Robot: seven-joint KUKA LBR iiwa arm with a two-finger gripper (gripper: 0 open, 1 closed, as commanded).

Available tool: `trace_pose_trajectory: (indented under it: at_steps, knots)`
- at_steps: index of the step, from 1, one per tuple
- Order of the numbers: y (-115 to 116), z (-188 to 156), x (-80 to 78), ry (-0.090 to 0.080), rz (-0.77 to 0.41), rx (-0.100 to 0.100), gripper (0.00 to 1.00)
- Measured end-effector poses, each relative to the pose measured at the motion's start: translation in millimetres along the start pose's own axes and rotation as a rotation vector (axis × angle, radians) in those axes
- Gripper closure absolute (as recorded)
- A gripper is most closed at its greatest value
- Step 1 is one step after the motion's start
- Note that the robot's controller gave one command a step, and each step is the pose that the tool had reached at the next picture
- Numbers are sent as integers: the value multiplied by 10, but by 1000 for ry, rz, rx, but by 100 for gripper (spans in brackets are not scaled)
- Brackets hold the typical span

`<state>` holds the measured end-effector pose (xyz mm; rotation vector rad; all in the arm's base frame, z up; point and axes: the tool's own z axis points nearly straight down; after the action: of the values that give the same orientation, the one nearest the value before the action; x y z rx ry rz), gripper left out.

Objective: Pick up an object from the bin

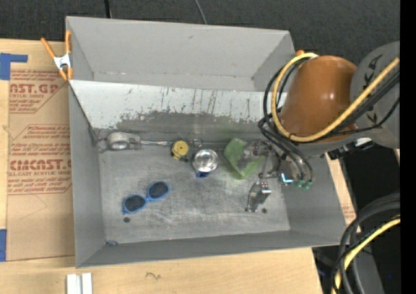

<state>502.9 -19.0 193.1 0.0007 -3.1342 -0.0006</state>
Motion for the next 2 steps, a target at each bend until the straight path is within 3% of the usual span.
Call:
trace_pose_trajectory:
  at_steps: [1, 2]
  knots:
    - [445, 349, -724, -10, 51, -3, 0]
    - [797, 1192, -916, -12, 364, -1, 0]
